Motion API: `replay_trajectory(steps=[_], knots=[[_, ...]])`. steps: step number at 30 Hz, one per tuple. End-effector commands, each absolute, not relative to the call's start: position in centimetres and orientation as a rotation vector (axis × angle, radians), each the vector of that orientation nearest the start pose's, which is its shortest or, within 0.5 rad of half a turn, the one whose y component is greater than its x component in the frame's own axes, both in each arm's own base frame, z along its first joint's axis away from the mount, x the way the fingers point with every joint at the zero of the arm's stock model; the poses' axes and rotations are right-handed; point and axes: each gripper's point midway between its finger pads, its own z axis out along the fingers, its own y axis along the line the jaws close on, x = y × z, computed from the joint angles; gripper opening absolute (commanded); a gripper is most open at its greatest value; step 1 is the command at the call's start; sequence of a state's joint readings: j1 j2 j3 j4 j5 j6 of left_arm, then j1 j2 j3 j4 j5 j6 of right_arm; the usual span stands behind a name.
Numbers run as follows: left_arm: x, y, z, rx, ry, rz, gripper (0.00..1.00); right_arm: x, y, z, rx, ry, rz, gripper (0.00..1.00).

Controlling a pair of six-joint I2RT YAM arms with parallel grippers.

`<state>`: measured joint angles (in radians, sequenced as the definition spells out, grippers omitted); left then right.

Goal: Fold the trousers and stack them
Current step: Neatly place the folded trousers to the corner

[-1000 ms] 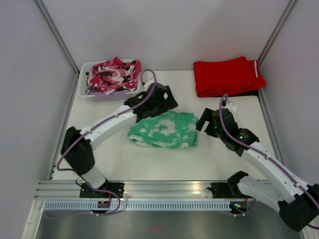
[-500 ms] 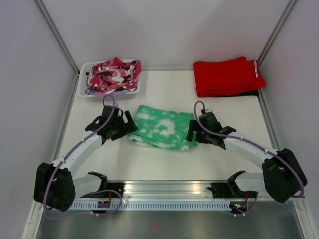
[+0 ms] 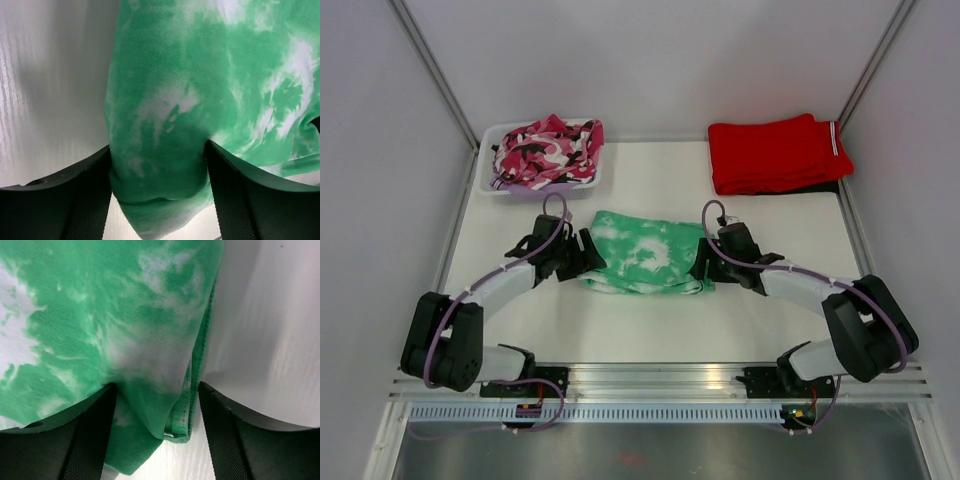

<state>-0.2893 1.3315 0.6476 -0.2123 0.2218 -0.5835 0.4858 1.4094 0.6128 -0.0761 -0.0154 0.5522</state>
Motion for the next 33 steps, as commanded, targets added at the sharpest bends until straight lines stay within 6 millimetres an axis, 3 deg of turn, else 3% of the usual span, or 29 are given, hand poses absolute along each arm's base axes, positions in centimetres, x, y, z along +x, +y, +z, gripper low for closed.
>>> replay_trajectory(steps=[1, 2, 3, 5, 6, 7, 9, 13, 14, 15, 16, 17, 19, 20, 21, 22, 23, 24, 26, 27, 28, 29, 30, 31, 32, 33], knots=[[28.9, -15.5, 5.2, -0.193, 2.486, -0.692, 0.73, 28.8, 18.0, 2.1, 0.067, 2.459, 0.508, 0.72], [28.9, -15.6, 5.0, -0.193, 2.492, -0.697, 0.68, 28.6, 18.1, 1.7, 0.068, 2.471, 0.516, 0.7], [28.8, -15.7, 4.8, -0.192, 2.497, -0.703, 0.55, 28.5, 18.2, 1.2, 0.069, 2.48, 0.52, 0.58], [28.6, -15.6, 4.2, -0.2, 2.516, -0.701, 0.34, 28.3, 18.6, 1.1, 0.069, 2.483, 0.559, 0.48], [28.5, -15.8, 4.2, -0.194, 2.515, -0.715, 0.12, 28.5, 18.8, 1.2, 0.068, 2.472, 0.57, 0.33], [28.6, -16.0, 4.5, -0.189, 2.507, -0.728, 0.02, 28.7, 18.8, 1.3, 0.072, 2.467, 0.57, 0.25], [28.8, -16.4, 5.1, -0.174, 2.485, -0.76, 0.02, 29.7, 18.6, 2.2, 0.092, 2.438, 0.573, 0.0], [30.0, -16.8, 7.5, -0.145, 2.412, -0.78, 0.02, 33.7, 15.9, 6.1, 0.151, 2.331, 0.533, 0.0], [30.3, -17.1, 8.7, -0.132, 2.38, -0.801, 0.02, 35.2, 14.3, 7.4, 0.19, 2.298, 0.506, 0.0], [30.7, -17.2, 9.6, -0.127, 2.355, -0.807, 0.02, 37.1, 13.7, 10.3, 0.166, 2.239, 0.487, 0.0], [31.6, -17.7, 11.5, -0.108, 2.308, -0.819, 0.02, 38.2, 12.7, 11.9, 0.161, 2.215, 0.459, 0.0], [32.2, -17.8, 13.0, -0.1, 2.267, -0.817, 0.02, 40.1, 12.7, 15.7, 0.121, 2.142, 0.448, 0.0], [34.3, -18.8, 17.5, -0.081, 2.159, -0.837, 0.02, 42.1, 12.5, 19.7, 0.003, 2.059, 0.391, 0.0], [35.1, -18.9, 19.1, -0.084, 2.122, -0.832, 0.02, 43.8, 12.6, 23.4, -0.03, 1.995, 0.376, 0.0], [36.7, -19.7, 22.6, -0.072, 2.048, -0.85, 0.02, 44.7, 12.4, 25.0, -0.052, 1.968, 0.353, 0.0], [37.6, -20.3, 24.5, -0.059, 2.004, -0.856, 0.02, 46.0, 11.2, 26.7, -0.065, 1.935, 0.289, 0.0], [38.6, -20.7, 25.7, -0.057, 1.976, -0.848, 0.02, 47.4, 10.7, 26.4, -0.072, 1.951, 0.264, 0.0], [40.4, -22.2, 27.6, -0.026, 1.937, -0.859, 0.02, 48.9, 10.1, 29.7, -0.075, 1.896, 0.251, 0.0], [42.6, -23.9, 28.8, -0.017, 1.914, -0.85, 0.02, 51.7, 7.5, 31.8, -0.068, 1.88, 0.218, 0.0], [44.1, -25.3, 31.7, 0.0, 1.858, -0.872, 0.02, 52.5, 6.3, 32.1, -0.056, 1.881, 0.206, 0.0], [45.8, -27.6, 28.8, 0.01, 1.922, -0.879, 0.02, 53.5, 3.6, 32.4, -0.019, 1.876, 0.173, 0.0], [46.9, -28.8, 28.4, 0.007, 1.928, -0.89, 0.02, 54.6, 2.8, 31.1, -0.013, 1.9, 0.169, 0.0], [47.9, -31.0, 30.9, 0.029, 1.869, -0.931, 0.02, 55.5, 0.6, 32.5, 0.022, 1.863, 0.148, 0.0], [50.0, -32.8, 27.3, 0.019, 1.926, -0.912, 0.02, 56.0, -2.5, 32.4, 0.073, 1.855, 0.126, 0.0], [51.0, -34.2, 26.7, 0.018, 1.929, -0.915, 0.02, 56.9, -3.8, 31.4, 0.092, 1.861, 0.134, 0.0], [51.8, -36.4, 29.7, 0.042, 1.86, -0.952, 0.02, 57.6, -4.7, 32.0, 0.096, 1.827, 0.164, 0.0]])
